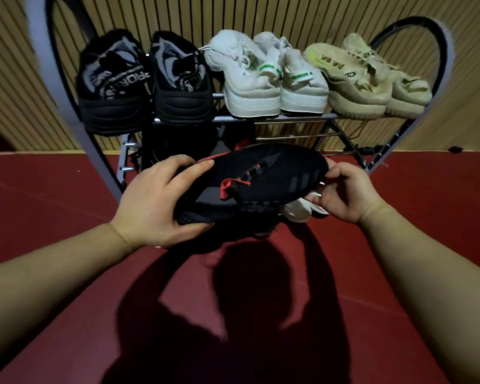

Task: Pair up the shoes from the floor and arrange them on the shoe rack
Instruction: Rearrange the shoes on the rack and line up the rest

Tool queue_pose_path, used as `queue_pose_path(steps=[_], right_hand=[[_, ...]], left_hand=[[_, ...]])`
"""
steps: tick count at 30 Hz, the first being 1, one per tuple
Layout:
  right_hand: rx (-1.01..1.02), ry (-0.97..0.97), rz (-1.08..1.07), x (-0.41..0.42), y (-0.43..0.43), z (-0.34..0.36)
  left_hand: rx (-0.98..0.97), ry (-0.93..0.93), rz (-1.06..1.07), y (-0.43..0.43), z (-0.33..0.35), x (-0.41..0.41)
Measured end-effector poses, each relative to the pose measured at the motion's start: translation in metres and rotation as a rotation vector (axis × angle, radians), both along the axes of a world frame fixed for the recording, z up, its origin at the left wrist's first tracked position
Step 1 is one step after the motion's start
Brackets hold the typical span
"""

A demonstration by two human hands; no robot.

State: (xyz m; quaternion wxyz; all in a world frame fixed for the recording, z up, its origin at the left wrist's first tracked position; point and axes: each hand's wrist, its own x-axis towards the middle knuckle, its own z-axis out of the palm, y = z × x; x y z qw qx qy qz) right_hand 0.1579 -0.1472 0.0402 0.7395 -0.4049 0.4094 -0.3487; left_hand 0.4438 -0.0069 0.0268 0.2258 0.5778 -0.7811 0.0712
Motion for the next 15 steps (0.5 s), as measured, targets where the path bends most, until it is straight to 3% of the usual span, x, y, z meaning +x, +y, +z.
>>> queue_pose_path(steps=[2, 5, 11, 15], right_hand=[[0.026, -0.037, -0.073, 0.022, -0.003, -0.005], [-0.175, 0.207, -0.104, 0.057, 0.0, -0.011], [-0.555, 0.678, 0.234, 0.118, 0.015, -0.018], [-0.664, 0.763, 0.191, 0.141, 0.014, -0.02]], left_hand=[[0.002, 0.009, 0.049, 0.014, -0.005, 0.017], [0.0, 0.061, 0.138, 0.039, -0.013, 0.039], [0.045, 0.211, 0.339, 0.081, -0.027, 0.06], [0.096, 0.382, 0.482, 0.087, -0.034, 0.053]])
